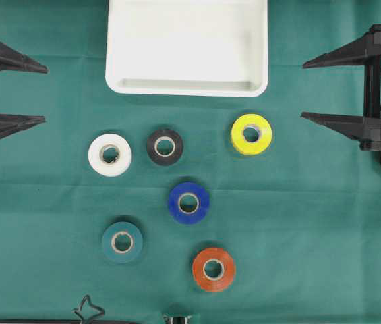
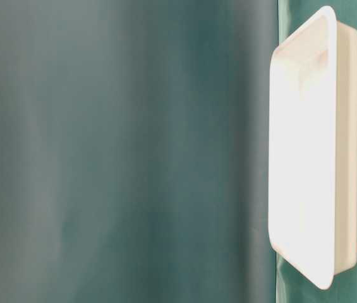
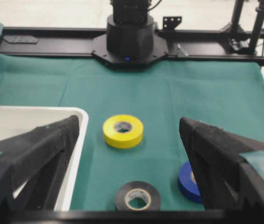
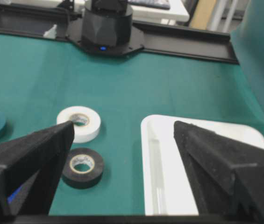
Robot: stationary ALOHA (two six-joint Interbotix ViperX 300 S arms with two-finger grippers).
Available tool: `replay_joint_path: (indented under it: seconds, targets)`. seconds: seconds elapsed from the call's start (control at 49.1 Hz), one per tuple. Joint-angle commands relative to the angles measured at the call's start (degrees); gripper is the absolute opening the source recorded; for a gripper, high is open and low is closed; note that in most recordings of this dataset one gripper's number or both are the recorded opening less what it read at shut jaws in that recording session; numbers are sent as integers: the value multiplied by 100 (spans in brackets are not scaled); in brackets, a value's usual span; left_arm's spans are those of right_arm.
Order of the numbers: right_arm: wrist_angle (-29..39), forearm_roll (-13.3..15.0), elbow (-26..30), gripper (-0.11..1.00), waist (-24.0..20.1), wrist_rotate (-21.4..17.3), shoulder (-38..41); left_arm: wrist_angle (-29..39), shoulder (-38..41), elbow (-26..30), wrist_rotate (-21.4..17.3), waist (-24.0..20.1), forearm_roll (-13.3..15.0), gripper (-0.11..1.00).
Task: Pick up the tape from a random location and place it into the white case.
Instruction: 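Open the left gripper and begin moving it toward the teal tape roll, then move the left gripper over the teal tape roll and lower it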
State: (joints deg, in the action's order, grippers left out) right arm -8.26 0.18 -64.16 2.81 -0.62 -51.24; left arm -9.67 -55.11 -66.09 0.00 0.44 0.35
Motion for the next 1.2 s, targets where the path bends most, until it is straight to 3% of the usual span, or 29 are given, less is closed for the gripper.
replay_joint_path:
  seconds: [0.0, 0.57, 0.916, 1.181]
  targets:
    - [-18, -9, 149, 92, 9, -18, 26, -18, 35, 141, 9, 158, 9, 100]
    - [70, -9, 149, 91, 9, -18, 18, 70, -18, 202, 18, 1846, 18, 100]
    - [79, -9, 149, 91, 9, -18, 18, 9, 114, 229, -9, 1916, 18, 100]
    - [53, -9, 149, 91, 9, -18, 18, -299, 1037, 721, -26, 1916, 18, 100]
